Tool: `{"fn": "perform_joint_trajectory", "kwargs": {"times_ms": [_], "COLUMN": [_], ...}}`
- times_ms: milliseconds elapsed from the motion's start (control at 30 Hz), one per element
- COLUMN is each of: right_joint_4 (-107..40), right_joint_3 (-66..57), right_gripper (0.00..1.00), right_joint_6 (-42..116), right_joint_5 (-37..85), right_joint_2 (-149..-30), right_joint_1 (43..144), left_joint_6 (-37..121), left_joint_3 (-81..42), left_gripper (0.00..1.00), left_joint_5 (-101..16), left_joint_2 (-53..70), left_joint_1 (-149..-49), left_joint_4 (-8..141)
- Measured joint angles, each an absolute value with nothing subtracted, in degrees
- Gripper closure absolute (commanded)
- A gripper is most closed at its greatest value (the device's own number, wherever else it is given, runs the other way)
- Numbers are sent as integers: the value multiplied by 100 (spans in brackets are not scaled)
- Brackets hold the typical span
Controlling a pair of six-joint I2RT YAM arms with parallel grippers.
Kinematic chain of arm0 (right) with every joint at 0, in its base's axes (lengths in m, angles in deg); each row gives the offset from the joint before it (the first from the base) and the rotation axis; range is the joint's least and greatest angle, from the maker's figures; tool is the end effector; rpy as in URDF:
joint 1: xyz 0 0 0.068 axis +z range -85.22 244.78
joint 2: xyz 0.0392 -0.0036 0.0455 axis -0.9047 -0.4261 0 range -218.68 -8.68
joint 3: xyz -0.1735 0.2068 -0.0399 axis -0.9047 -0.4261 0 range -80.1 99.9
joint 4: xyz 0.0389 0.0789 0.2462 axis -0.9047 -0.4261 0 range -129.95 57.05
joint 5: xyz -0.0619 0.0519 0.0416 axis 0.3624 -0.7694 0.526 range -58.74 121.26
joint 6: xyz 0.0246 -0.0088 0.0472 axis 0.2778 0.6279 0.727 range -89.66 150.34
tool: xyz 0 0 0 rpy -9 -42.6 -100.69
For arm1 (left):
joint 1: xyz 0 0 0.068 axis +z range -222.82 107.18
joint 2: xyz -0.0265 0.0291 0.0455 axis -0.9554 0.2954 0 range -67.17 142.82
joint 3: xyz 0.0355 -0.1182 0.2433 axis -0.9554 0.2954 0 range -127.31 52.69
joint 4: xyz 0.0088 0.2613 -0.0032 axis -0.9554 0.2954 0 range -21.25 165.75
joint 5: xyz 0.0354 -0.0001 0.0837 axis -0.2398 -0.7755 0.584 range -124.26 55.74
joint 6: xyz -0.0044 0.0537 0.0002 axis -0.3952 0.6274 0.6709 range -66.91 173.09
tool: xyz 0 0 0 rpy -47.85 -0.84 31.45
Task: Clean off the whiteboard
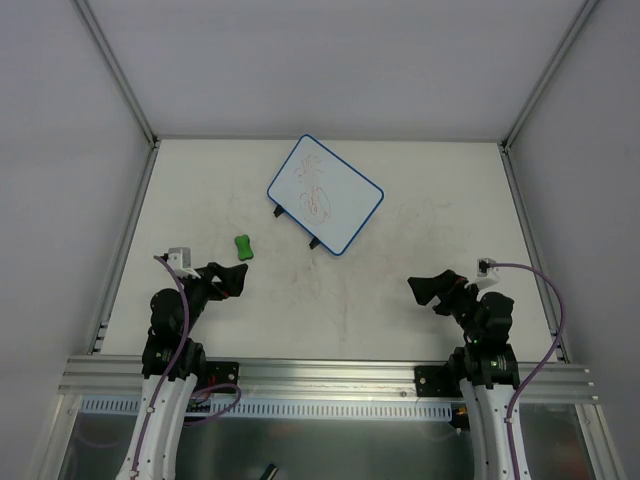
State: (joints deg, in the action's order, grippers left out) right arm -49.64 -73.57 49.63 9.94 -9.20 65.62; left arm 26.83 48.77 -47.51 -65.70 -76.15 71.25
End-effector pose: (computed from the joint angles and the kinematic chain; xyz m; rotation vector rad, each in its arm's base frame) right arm 0.0983 0.0144 0.1813 0.0112 1.7803 0.5809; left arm 0.1063 -0.0143 0.1905 -0.1352 1.5962 -0.5848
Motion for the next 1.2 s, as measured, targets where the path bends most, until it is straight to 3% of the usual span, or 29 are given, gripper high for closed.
{"fn": "perform_joint_trajectory", "kwargs": {"times_ms": [533,867,1200], "right_joint_4": [-4680,-3482,-2570], "right_joint_3": [-7390,-6077,-5231], "right_gripper": [1,1,1], "right_joint_6": [4792,4543,4425], "right_joint_5": [734,-283,-619], "right_joint_2": [-985,-4332,-5564], "right_joint_1": [6562,6562,6562], "left_joint_6": [2602,2519,2522], "left_joint_3": [4833,4726,4711], "left_gripper": [1,1,1], "left_joint_5": [-4561,-4448,-4305], "left_joint_2": [-5600,-5342,-5232], "left_joint_1": [-7615,-7615,-7615], "left_joint_4": [7125,7121,7121]}}
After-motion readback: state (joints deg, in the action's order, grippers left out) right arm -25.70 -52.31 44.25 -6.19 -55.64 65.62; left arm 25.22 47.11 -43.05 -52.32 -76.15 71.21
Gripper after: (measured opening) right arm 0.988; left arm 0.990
